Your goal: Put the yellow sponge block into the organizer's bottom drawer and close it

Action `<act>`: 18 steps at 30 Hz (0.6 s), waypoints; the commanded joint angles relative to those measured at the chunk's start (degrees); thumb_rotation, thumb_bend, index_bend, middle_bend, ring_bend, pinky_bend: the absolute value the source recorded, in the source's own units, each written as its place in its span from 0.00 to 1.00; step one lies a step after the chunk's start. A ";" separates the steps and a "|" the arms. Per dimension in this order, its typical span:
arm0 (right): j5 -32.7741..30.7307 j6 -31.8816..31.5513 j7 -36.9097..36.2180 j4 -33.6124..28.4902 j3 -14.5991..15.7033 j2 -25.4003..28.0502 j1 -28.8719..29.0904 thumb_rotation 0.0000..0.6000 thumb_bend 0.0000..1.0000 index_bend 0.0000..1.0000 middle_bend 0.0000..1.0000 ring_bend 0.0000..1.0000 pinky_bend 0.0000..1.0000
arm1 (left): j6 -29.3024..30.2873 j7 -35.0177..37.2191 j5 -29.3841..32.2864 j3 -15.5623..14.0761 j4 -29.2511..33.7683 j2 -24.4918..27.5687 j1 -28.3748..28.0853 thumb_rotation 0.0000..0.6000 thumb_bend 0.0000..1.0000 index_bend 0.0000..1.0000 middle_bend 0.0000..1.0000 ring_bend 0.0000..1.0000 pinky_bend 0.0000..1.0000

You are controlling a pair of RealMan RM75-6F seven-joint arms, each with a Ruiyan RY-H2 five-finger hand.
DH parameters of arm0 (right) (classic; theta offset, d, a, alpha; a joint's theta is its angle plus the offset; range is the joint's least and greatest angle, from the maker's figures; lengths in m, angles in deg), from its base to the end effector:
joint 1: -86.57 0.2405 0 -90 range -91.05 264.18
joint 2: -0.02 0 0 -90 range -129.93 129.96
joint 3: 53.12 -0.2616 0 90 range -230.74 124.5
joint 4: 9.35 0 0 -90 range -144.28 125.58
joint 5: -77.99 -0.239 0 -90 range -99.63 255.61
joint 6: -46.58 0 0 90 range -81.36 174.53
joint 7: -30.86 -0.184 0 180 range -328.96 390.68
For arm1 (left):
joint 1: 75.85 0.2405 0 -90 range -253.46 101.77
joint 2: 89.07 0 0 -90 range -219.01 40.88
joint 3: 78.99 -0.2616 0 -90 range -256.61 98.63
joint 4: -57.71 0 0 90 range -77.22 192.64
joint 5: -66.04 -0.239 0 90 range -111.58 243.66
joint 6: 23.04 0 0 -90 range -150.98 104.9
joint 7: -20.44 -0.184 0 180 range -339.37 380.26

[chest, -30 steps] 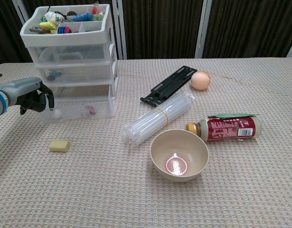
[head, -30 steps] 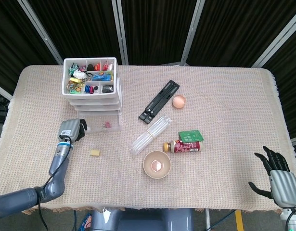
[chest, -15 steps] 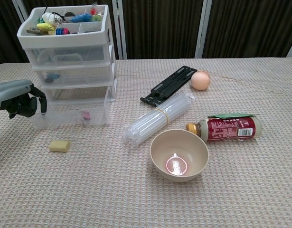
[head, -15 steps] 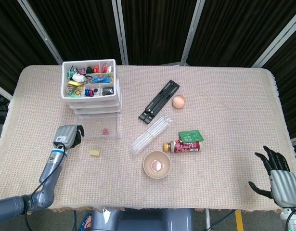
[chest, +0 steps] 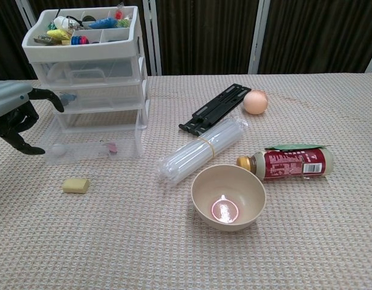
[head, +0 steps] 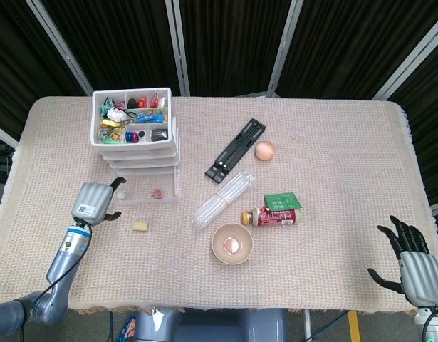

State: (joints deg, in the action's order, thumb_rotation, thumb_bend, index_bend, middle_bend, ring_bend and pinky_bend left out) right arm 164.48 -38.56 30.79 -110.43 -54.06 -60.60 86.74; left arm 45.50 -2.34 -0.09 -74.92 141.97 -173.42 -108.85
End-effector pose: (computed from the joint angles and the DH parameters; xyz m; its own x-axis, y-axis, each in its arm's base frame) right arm -0.3165 -0.1880 0.1333 0.3076 -0.0675 0.9491 -0.9487 0.0553 0.3114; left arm -0.2285 0.3598 -0.0085 0.5441 0.1295 0.8290 0.8318 -0.2125 -0.5128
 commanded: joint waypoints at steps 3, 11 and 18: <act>-0.05 0.11 -0.02 -0.08 0.00 -0.02 0.04 1.00 0.10 0.16 0.00 0.00 0.00 | 0.32 -1.50 -2.74 -2.97 6.52 3.55 1.54 1.00 0.15 0.40 0.99 0.88 0.72; -0.05 0.02 0.04 -0.18 -0.03 -0.01 0.00 1.00 0.10 0.16 0.00 0.00 0.00 | -2.56 -5.51 -2.03 -5.09 11.55 5.55 1.66 1.00 0.18 0.47 1.00 0.93 0.76; -0.17 0.15 -0.03 -0.20 -0.03 0.05 0.02 1.00 0.10 0.16 0.00 0.00 0.00 | -5.94 -10.57 3.32 -4.33 10.06 3.32 0.28 1.00 0.25 0.45 1.00 0.93 0.76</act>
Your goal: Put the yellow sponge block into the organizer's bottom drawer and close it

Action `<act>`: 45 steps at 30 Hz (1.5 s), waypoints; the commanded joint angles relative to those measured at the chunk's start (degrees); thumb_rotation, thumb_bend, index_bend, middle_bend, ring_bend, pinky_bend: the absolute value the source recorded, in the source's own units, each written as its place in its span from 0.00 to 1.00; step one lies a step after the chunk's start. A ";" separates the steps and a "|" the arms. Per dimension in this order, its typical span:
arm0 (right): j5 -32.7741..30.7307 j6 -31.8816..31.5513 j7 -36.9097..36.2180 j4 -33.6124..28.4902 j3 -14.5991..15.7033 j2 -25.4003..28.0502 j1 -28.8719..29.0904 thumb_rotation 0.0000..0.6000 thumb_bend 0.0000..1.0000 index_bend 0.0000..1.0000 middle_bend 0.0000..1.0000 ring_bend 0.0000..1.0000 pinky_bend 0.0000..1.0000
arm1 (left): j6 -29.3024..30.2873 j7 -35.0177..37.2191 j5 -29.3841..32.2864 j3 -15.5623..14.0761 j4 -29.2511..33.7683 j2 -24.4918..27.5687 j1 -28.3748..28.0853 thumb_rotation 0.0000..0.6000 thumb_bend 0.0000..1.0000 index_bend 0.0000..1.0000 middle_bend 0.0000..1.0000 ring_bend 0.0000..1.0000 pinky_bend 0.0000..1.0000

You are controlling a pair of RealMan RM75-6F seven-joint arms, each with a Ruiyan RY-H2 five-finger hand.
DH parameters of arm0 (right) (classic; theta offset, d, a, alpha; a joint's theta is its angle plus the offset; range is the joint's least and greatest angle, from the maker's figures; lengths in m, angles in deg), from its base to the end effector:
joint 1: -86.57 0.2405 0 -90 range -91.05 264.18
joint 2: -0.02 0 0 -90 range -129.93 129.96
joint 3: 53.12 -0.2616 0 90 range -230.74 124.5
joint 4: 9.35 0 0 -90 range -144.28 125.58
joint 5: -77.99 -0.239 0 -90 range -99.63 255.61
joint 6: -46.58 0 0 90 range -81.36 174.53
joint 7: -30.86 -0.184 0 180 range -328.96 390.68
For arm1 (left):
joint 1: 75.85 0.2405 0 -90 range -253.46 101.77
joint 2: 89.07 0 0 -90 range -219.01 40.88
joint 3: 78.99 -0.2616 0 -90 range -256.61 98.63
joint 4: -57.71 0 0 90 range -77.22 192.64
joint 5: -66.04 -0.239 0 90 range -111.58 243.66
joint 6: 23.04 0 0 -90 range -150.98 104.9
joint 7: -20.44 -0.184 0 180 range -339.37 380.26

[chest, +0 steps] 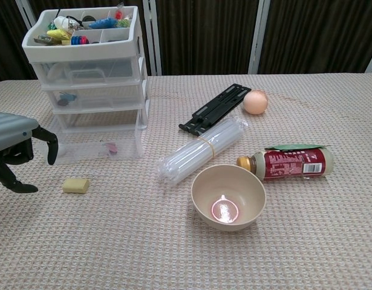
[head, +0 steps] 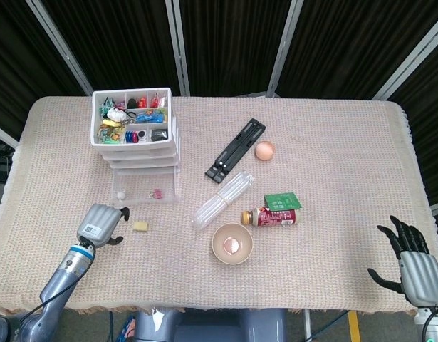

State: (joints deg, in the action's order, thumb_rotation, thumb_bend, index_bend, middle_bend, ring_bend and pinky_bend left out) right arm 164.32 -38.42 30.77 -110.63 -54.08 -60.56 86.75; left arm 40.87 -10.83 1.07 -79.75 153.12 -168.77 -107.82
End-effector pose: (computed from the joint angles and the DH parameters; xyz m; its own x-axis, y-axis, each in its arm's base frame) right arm -0.3163 -0.1881 0.1330 0.3042 -0.0696 0.9501 -0.9495 0.0579 0.3083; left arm -0.2239 0.3111 -0.0274 0.6196 0.2860 0.7309 0.7815 -0.3113 -0.5407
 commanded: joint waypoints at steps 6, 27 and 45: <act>-0.05 -0.04 -0.16 -0.02 -0.05 0.05 -0.02 1.00 0.10 0.16 0.00 0.00 0.00 | -3.01 -4.85 5.29 1.24 -3.34 -3.96 -1.88 1.00 0.38 0.41 1.00 0.93 0.76; -0.09 -0.05 -0.58 -0.15 -0.05 0.20 -0.07 1.00 0.10 0.16 0.00 0.00 0.00 | -4.25 -11.35 10.13 1.53 -5.66 -9.03 -4.26 1.00 0.42 0.38 1.00 0.93 0.76; -0.08 -0.18 -0.74 -0.29 -0.11 0.17 -0.13 1.00 0.10 0.16 0.00 0.00 0.00 | -2.70 -10.32 7.86 1.11 -6.40 -10.16 -3.93 1.00 0.59 0.66 1.00 0.93 0.76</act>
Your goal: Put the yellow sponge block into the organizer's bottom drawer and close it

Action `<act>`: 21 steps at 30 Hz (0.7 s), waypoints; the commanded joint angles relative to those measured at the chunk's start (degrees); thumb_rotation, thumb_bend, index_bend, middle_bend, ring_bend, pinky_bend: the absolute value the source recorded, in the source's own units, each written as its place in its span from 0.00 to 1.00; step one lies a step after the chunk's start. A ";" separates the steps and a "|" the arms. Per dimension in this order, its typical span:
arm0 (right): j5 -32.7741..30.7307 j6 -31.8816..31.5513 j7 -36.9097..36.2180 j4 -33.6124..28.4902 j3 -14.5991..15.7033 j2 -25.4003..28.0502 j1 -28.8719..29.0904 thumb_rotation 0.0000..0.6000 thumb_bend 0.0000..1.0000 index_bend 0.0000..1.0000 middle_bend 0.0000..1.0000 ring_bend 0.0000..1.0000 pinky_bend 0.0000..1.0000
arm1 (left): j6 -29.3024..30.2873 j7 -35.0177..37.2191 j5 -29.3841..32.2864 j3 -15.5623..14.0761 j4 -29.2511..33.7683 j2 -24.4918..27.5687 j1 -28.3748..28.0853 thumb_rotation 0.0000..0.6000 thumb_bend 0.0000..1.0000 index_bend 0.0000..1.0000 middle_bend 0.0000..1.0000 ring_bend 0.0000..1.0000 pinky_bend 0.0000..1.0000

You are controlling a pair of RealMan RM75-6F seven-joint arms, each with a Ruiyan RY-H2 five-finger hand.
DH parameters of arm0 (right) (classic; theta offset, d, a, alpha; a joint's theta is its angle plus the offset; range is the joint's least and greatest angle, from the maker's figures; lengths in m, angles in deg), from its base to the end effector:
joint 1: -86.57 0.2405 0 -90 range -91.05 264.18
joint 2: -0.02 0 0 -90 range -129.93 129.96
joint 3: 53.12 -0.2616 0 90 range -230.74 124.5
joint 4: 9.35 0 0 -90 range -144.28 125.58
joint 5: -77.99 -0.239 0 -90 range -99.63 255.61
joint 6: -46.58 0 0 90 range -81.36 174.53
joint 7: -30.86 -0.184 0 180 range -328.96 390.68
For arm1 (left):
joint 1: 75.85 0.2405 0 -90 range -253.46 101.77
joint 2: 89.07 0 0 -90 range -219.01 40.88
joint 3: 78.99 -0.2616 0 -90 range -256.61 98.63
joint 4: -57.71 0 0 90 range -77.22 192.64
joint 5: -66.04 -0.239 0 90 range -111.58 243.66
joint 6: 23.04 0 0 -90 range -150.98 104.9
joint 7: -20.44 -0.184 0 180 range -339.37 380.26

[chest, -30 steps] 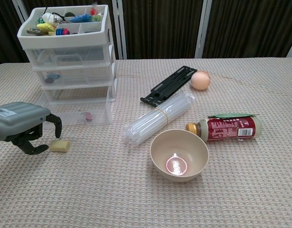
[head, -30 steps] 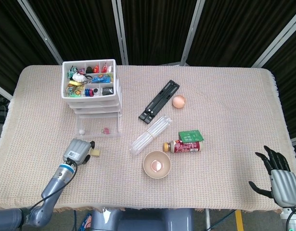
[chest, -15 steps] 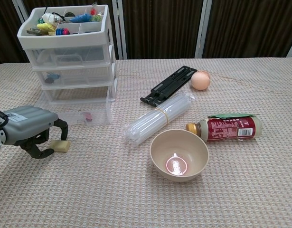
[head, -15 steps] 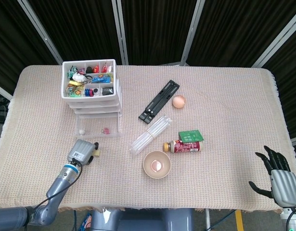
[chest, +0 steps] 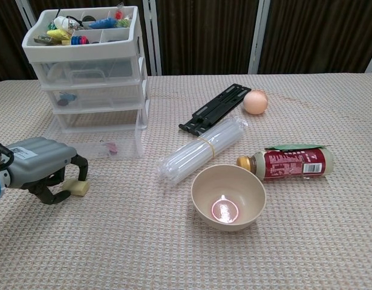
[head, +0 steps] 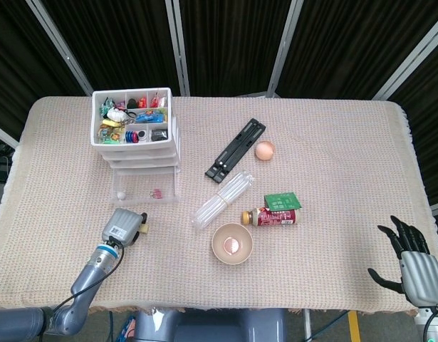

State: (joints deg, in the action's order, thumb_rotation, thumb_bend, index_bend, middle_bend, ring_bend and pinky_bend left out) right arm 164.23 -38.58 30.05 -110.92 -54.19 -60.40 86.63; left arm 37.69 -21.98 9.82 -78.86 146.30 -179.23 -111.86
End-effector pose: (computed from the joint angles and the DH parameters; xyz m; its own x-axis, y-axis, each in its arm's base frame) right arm -0.3157 -0.1879 0.1343 0.2901 -0.0648 0.9548 -0.9538 0.0618 0.2940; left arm -0.2107 0.3190 -0.0869 0.6985 0.3250 0.6375 0.7151 -0.3495 -0.6054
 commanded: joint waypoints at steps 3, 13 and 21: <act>0.02 -0.02 -0.09 -0.03 -0.01 0.02 -0.01 1.00 0.10 0.16 0.00 0.00 0.00 | 1.22 2.34 -2.32 1.07 1.57 1.09 0.09 1.00 0.59 0.66 1.00 0.93 0.76; 0.05 -0.01 -0.11 -0.10 0.00 0.02 -0.01 1.00 0.10 0.16 0.00 0.00 0.00 | 2.53 4.16 -5.02 6.64 2.85 4.41 -2.57 1.00 0.59 0.65 1.00 0.93 0.76; -0.02 0.00 -0.12 -0.13 -0.01 0.03 -0.03 1.00 0.10 0.16 0.00 0.00 0.00 | -0.43 3.19 -0.83 9.82 -5.21 2.24 -5.70 1.00 0.57 0.52 1.00 0.92 0.75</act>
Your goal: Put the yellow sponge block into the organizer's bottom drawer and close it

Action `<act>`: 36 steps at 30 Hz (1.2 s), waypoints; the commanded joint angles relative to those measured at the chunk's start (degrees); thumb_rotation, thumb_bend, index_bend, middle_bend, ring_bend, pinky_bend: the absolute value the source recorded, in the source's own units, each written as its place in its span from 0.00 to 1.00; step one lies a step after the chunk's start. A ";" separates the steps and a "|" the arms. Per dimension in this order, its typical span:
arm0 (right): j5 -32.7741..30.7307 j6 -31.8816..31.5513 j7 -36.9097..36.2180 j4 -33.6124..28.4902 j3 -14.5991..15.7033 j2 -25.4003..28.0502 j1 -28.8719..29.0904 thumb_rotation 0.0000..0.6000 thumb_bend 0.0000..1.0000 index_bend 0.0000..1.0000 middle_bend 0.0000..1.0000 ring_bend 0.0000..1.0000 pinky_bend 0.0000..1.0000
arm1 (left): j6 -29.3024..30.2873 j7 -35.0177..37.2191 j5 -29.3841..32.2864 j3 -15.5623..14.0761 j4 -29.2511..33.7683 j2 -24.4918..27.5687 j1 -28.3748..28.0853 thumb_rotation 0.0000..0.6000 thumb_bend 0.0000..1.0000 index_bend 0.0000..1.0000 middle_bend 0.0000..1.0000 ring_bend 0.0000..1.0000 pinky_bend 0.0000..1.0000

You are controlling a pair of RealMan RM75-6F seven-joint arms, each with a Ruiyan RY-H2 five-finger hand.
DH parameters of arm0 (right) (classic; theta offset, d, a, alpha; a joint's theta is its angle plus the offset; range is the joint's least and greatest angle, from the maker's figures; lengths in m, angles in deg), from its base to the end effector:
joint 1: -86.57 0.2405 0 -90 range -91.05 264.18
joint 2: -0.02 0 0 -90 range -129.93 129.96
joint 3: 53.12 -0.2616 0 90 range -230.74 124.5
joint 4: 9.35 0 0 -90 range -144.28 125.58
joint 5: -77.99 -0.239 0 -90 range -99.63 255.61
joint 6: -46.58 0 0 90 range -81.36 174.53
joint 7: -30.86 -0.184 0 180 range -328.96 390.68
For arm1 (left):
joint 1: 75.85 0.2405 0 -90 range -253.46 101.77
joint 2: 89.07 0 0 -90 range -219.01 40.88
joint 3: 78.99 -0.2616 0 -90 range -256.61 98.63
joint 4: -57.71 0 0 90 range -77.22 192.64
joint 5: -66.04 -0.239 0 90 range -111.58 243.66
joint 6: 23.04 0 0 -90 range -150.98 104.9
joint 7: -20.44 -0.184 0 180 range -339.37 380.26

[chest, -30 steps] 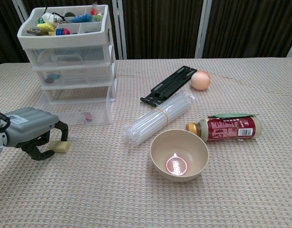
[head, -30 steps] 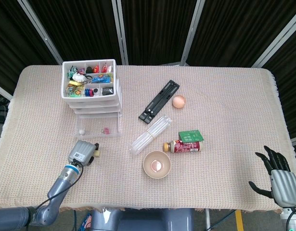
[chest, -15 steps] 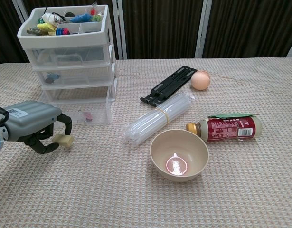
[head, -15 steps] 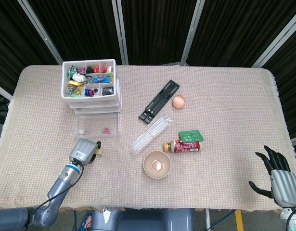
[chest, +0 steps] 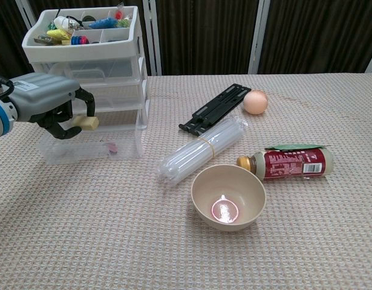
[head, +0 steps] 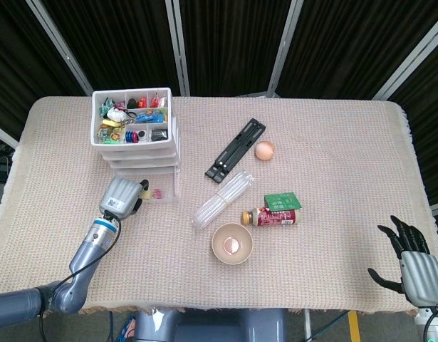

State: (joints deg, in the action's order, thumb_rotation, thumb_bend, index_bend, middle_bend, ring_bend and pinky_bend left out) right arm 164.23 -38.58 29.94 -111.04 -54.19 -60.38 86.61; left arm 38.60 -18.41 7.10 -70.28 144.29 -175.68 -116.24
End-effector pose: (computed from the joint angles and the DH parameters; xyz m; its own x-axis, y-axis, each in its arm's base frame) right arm -0.3153 -0.1878 0.1342 0.2866 -0.0648 0.9559 -0.9548 0.0622 0.2905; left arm -0.1701 0.3885 -0.0336 0.6731 0.1267 0.7286 0.7250 -0.3073 -0.6164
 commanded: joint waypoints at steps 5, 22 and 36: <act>-0.20 0.05 -0.10 0.05 -0.04 0.05 -0.02 1.00 0.10 0.16 0.00 0.00 0.00 | -1.97 -0.72 3.22 1.65 -6.78 -2.92 -2.14 1.00 0.37 0.35 1.00 0.89 0.74; -0.35 0.15 0.01 -0.14 0.00 0.18 -0.07 1.00 0.10 0.17 0.00 0.00 0.00 | 4.56 4.71 -14.81 -9.72 -4.86 3.51 3.60 1.00 0.39 0.25 0.38 0.38 0.43; -0.68 0.36 0.19 -0.57 -0.04 0.09 -0.05 1.00 0.10 0.17 0.00 0.00 0.00 | 2.48 3.31 -42.60 -22.84 -10.07 12.93 -0.90 1.00 0.91 0.29 0.15 0.01 0.10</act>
State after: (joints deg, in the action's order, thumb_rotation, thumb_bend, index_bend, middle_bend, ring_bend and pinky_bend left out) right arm 163.56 -38.22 30.13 -111.61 -54.23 -60.28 86.56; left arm 42.47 -14.47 -33.24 -91.57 135.41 -164.04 -115.75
